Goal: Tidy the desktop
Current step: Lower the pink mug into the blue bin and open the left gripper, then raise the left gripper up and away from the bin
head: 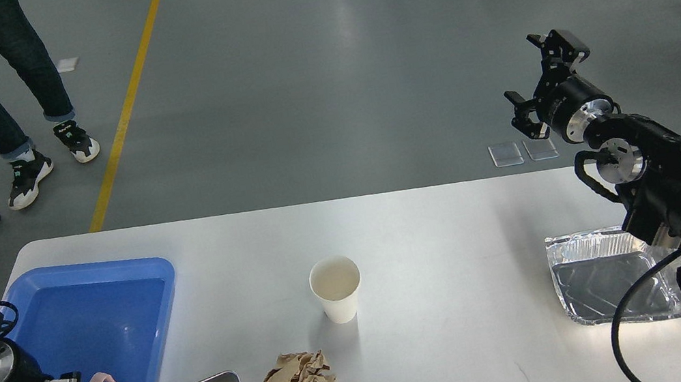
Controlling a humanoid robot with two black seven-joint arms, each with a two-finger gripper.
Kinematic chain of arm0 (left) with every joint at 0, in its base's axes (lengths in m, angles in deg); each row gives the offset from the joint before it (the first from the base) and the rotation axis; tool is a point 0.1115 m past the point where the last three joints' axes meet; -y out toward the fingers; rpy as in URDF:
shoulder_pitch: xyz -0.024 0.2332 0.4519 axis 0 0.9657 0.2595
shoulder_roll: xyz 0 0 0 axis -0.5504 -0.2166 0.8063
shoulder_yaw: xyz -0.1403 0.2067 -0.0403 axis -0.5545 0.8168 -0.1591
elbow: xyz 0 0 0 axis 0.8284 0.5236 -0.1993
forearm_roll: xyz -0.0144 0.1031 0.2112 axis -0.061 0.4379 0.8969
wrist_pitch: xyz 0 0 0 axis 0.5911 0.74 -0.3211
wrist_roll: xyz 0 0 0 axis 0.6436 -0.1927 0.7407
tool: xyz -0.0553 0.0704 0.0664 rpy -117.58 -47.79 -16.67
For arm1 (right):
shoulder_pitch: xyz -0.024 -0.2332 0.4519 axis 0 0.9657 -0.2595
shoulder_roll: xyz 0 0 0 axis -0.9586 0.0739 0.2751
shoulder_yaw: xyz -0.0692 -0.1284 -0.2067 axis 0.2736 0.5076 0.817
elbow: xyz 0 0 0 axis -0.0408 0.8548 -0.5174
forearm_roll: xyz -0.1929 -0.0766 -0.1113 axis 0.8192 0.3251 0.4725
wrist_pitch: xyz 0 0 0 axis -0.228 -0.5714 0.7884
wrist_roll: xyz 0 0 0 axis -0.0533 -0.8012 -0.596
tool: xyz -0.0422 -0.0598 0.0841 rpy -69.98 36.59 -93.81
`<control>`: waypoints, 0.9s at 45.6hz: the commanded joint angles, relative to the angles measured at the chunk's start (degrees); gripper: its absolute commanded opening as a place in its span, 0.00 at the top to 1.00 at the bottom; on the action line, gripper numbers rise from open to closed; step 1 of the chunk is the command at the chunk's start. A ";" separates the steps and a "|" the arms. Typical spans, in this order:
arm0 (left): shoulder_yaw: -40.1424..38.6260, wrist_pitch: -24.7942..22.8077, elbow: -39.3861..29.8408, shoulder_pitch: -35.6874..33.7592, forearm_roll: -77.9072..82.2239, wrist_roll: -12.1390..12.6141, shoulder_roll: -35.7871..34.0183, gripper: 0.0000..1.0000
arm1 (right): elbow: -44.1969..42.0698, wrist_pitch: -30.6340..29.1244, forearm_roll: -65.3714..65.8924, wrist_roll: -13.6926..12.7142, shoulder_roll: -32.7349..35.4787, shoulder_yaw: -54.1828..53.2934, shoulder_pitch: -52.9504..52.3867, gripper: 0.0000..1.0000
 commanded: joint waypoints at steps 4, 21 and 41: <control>-5.86 0.00 0.64 -0.43 -4.18 0.18 -0.72 0.03 | 0.09 0.00 0.08 0.00 -0.07 0.00 -0.09 0.00; -22.73 0.00 5.02 -1.67 -12.71 0.01 6.21 0.03 | 0.09 0.26 0.08 0.00 -0.07 0.00 -0.26 0.00; -41.02 22.29 13.12 3.52 -14.65 -16.76 19.32 0.03 | 0.00 0.44 0.34 0.00 -0.42 0.00 -0.26 0.00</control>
